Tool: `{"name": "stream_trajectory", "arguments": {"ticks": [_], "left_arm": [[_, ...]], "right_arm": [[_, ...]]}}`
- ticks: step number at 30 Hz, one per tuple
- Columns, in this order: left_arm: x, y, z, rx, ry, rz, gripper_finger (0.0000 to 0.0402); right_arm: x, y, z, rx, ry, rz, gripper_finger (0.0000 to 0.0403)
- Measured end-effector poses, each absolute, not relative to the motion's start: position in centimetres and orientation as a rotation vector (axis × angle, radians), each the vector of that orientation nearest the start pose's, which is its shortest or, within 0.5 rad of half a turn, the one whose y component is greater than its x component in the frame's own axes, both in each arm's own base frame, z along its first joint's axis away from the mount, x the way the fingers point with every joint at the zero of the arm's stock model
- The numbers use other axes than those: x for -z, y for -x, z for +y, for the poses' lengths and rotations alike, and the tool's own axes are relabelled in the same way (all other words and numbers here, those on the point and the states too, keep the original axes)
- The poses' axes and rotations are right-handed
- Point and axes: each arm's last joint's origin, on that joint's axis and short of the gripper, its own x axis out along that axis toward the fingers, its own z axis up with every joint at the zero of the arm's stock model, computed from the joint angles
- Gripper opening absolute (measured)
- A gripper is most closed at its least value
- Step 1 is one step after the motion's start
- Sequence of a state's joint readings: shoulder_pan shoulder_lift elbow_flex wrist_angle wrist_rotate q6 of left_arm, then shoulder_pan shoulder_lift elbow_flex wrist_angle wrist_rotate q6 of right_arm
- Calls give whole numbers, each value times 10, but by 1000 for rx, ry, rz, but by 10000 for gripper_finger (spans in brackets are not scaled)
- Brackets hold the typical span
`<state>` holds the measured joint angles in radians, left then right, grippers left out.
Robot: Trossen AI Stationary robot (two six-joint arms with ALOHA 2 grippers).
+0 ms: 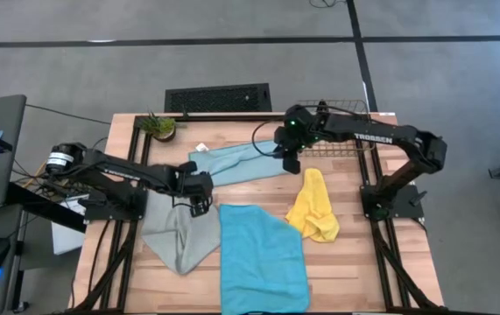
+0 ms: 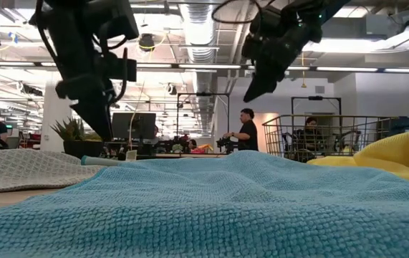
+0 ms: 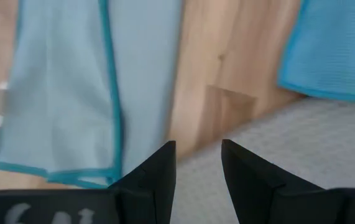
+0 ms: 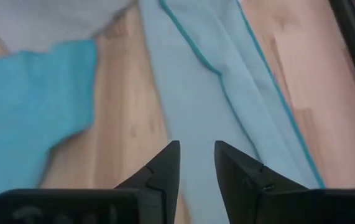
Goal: Fold microfiber towels
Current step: Fold the light blue microfiber cloth
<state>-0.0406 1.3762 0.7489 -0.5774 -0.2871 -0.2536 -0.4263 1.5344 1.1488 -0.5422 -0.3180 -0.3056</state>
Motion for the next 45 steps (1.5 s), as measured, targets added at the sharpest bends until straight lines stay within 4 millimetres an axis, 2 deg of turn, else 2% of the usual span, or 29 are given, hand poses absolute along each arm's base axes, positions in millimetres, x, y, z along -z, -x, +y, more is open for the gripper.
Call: {"name": "stream_trajectory", "arguments": {"ticks": [6,14,17,21,28,39,45], "left_arm": [[-173,-232,1,-428,-54,1161,121],[-157,-226,2,-458,-17,1135,121],[-158,-226,3,-501,-46,1117,121],[-158,-228,4,-460,-30,1115,121],[-148,-224,5,-493,-3,1087,121],[-149,-221,32,-653,66,1069,121],[-144,-220,40,-588,111,1067,121]], "right_arm": [[-269,-285,-119,-22,-50,819,122],[-281,-279,-116,1,-55,782,122],[-282,-279,-116,4,-59,779,123],[-282,-279,-117,10,-72,782,123],[-282,-279,-117,11,-70,779,123],[-282,-279,-117,16,-78,779,123],[-282,-279,-117,15,-78,779,123]]}}
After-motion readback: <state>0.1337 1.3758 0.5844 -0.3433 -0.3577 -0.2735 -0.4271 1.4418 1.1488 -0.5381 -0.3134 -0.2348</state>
